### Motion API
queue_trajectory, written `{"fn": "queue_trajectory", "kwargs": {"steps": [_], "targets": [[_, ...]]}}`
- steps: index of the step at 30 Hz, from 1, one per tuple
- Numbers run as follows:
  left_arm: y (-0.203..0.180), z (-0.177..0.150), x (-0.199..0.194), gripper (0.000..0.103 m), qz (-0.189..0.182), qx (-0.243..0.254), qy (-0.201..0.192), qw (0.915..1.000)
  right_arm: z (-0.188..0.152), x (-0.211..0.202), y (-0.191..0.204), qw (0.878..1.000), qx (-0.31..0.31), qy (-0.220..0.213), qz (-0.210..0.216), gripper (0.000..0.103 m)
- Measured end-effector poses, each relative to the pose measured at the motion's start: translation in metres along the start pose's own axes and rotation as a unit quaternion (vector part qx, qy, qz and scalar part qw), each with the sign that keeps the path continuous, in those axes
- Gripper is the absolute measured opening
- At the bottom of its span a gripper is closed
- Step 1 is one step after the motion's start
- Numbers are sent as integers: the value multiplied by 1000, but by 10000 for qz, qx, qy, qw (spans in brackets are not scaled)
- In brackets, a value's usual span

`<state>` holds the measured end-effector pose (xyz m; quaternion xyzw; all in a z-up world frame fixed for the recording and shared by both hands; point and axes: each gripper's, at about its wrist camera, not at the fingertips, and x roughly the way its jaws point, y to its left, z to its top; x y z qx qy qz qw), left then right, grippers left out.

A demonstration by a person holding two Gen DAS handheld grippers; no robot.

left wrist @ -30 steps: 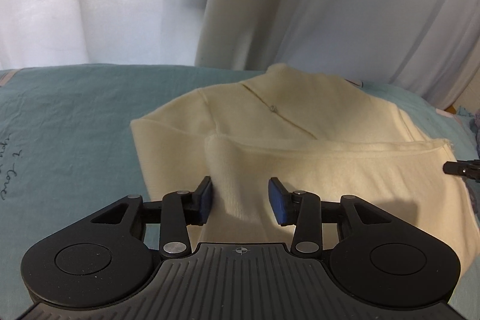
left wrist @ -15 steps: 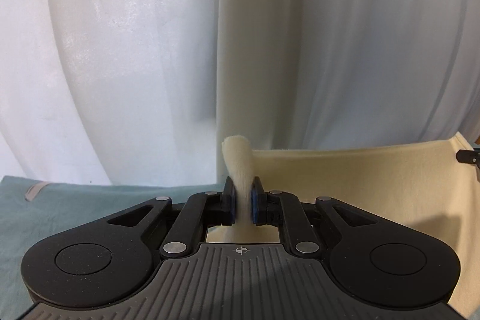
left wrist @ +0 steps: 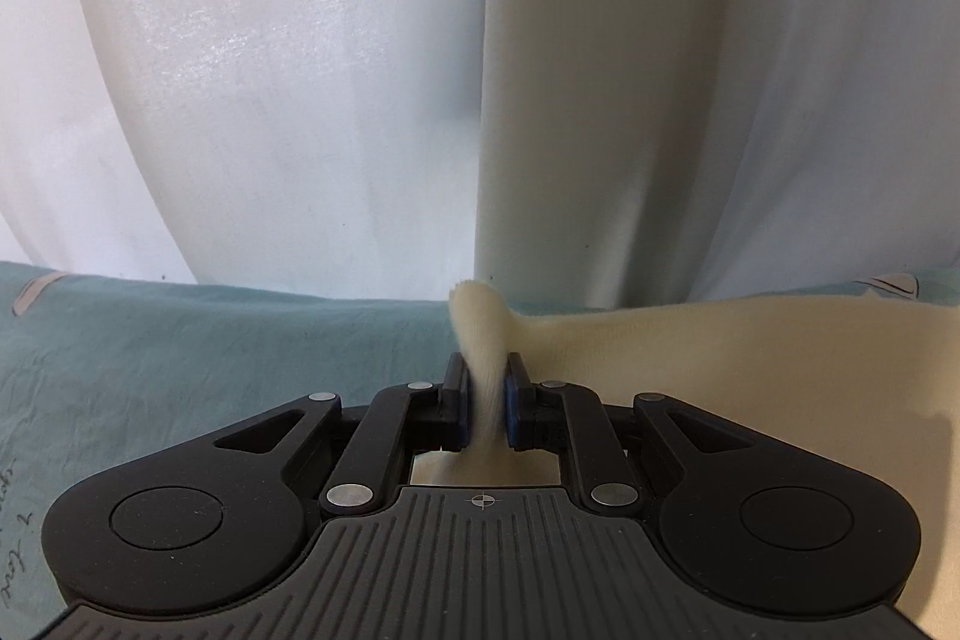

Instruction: Fold small clothes

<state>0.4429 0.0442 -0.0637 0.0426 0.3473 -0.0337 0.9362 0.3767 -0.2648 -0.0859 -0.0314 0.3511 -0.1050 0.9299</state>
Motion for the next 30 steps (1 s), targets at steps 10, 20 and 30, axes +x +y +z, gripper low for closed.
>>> {"fn": "queue_trajectory", "kwargs": {"steps": [10, 20, 30], "targets": [[6, -8, 13, 27, 55, -183, -144, 9997, -1, 10, -5, 9999, 48, 16, -103, 8], [23, -3, 17, 80, 360, -582, -4, 9977, -3, 13, -12, 9980, 173, -20, -610, 66], [19, -40, -66, 86, -561, -897, -446, 9934, -45, -84, -32, 9651, 2046, -742, 1457, 70]]}}
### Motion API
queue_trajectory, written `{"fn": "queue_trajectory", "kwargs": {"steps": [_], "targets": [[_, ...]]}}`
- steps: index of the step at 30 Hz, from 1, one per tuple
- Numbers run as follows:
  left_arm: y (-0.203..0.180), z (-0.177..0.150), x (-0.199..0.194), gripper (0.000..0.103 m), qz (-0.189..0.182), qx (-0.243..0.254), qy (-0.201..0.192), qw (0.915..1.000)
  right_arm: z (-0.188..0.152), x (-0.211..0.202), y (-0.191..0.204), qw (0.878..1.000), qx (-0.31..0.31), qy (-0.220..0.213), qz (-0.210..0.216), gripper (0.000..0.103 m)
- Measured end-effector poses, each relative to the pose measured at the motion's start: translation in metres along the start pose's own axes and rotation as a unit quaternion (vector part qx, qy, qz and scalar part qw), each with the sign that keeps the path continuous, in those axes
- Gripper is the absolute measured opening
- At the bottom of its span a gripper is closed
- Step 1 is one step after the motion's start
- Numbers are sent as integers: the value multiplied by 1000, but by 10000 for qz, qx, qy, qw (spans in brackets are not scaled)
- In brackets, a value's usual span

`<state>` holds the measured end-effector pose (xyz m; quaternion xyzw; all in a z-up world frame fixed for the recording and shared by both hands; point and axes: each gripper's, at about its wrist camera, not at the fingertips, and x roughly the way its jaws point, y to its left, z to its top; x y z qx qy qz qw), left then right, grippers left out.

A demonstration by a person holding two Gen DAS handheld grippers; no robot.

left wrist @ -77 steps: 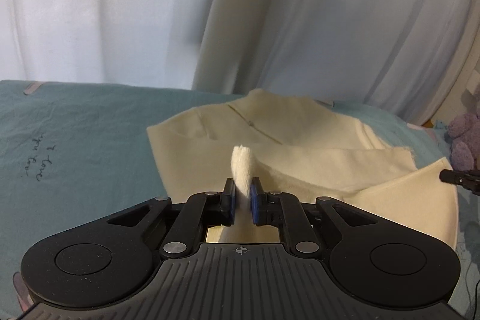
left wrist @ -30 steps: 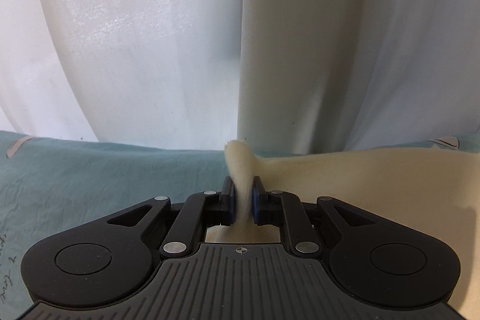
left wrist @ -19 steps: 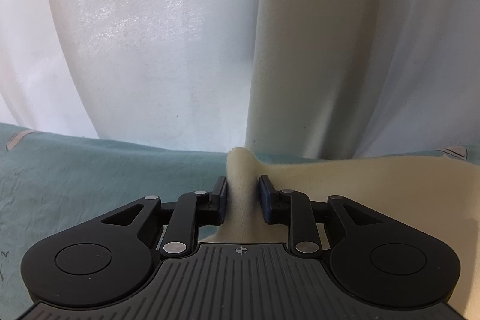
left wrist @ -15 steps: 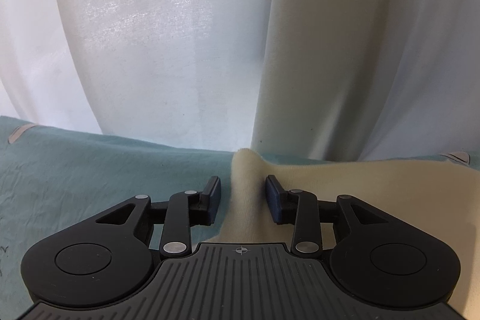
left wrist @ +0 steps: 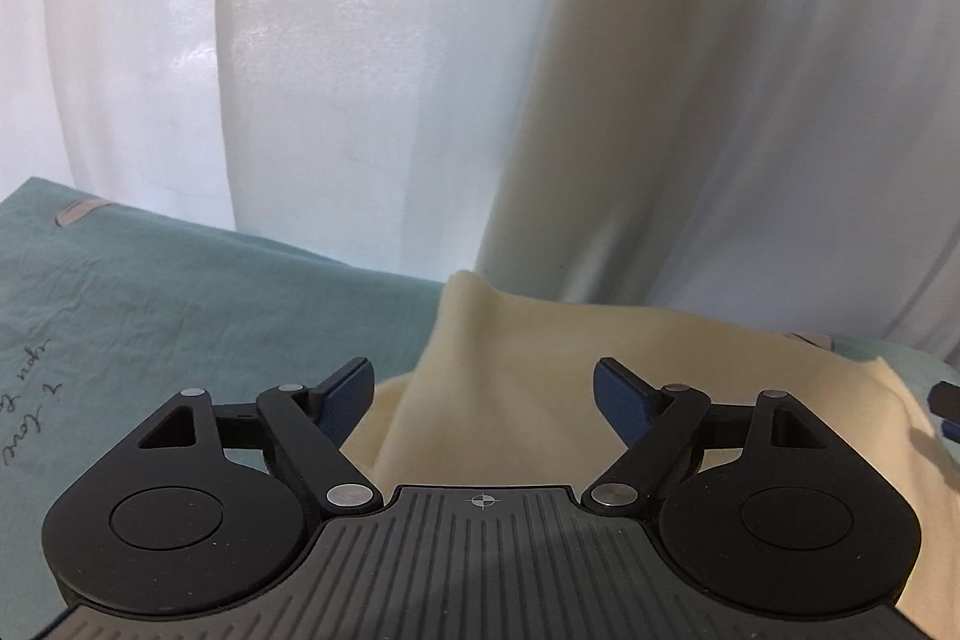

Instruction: Fold small clothes

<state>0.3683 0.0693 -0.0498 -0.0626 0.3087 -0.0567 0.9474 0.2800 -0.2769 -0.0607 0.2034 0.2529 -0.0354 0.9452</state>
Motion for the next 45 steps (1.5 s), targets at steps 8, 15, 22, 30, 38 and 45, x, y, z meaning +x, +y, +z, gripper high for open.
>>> {"fn": "queue_trajectory", "kwargs": {"steps": [8, 15, 22, 30, 38, 45], "targets": [[5, -25, 1, 76, 64, 211, 281, 9994, -56, -23, 0, 9904, 576, 689, 1051, 25], [73, -32, -19, 79, 655, -685, 533, 9941, -41, -68, -65, 9966, 419, 255, -662, 17], [95, -38, -44, 80, 683, -795, 701, 9920, -46, -107, -45, 9991, -8, 142, -401, 27], [105, -45, -49, 80, -760, -1522, 1245, 9775, -65, -120, 10, 9936, -1117, 52, -180, 52], [98, -46, -42, 74, -1157, -1515, 1386, 9718, -79, -116, 34, 9933, -834, 480, 641, 55], [97, -41, -33, 49, -1182, -1461, 1447, 9715, -90, -111, 58, 9879, -1045, 737, 882, 43]]}}
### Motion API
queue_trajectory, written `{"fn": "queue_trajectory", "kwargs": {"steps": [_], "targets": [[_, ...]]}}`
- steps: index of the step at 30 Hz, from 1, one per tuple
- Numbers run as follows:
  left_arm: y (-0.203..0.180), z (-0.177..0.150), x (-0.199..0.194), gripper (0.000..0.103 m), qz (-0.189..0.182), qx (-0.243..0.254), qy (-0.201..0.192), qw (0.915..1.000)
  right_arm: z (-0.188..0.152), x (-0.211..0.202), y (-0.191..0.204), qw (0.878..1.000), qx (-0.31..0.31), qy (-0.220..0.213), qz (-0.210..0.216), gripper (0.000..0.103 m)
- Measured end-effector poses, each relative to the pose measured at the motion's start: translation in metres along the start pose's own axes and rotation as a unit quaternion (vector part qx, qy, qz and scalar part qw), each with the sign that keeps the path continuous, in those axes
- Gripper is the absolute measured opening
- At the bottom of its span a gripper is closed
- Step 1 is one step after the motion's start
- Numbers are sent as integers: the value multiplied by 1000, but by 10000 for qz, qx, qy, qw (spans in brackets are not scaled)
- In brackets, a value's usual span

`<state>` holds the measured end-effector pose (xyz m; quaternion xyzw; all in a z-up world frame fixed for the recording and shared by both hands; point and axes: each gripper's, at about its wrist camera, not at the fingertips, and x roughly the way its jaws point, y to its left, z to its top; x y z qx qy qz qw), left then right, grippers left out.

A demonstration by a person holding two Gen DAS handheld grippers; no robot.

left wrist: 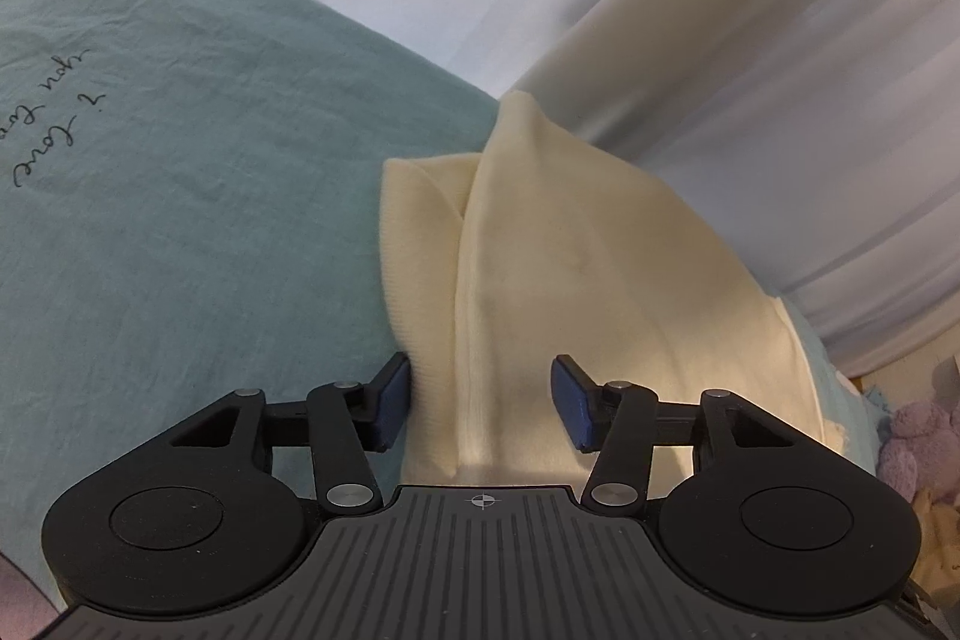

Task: Fold small clothes
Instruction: 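Grasp a side edge with the left gripper, fold it inward, release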

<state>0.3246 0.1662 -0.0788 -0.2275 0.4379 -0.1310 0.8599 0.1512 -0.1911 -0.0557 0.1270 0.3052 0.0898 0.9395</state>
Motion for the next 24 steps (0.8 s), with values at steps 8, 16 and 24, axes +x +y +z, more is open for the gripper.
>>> {"fn": "queue_trajectory", "kwargs": {"steps": [8, 16, 24], "targets": [[6, 4, 4, 33, -52, -69, 6, 10000, -8, 15, 24, 9986, -377, 378, 20, 26], [8, 7, 7, 36, -183, -113, -49, 9998, -10, 18, 28, 9984, -367, 419, 4, 27], [10, 9, 7, 23, -150, -195, -67, 9997, -9, 15, 21, 9987, -296, 405, -88, 27]]}}
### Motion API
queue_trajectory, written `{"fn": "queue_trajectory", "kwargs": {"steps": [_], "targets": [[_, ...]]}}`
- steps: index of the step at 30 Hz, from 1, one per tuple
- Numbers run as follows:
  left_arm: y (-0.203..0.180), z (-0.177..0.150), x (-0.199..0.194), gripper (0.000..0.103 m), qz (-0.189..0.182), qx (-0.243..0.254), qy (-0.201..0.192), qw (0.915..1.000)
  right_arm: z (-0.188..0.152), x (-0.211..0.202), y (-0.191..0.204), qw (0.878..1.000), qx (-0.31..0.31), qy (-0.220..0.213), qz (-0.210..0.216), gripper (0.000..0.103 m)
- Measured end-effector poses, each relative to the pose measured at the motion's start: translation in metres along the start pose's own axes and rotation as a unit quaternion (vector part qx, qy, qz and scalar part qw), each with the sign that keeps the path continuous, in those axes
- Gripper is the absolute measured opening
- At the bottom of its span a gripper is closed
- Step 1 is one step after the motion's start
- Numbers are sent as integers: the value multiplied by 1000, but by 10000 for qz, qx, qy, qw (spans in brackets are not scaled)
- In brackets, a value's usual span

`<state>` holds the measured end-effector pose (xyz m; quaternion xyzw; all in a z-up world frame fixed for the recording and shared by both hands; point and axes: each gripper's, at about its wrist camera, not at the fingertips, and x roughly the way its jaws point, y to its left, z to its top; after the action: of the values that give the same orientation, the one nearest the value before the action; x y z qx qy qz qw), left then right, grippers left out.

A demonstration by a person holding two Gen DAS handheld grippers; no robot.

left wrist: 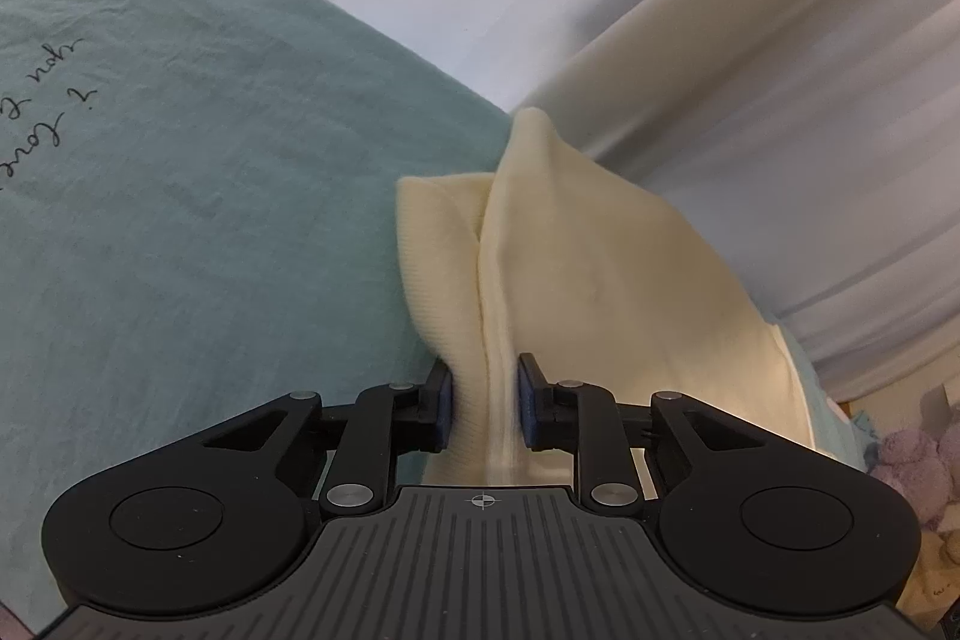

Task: Fold small clothes
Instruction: 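Grasp a side edge with the left gripper, fold it inward, release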

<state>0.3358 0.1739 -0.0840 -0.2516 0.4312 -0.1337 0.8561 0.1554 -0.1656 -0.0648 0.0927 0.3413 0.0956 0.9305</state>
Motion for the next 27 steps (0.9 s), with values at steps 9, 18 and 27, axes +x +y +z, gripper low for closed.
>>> {"fn": "queue_trajectory", "kwargs": {"steps": [9, 18, 27], "targets": [[-16, 5, -17, 17, -196, 96, -204, 9996, 1, -1, -6, 10000, 25, -30, -40, 27], [-28, 8, -18, 17, -227, 85, -191, 9995, -2, -6, -10, 9998, 153, -105, -59, 27], [-66, 4, -32, 17, -478, 391, -345, 9975, -5, -15, -25, 9990, 374, -171, -189, 27]]}}
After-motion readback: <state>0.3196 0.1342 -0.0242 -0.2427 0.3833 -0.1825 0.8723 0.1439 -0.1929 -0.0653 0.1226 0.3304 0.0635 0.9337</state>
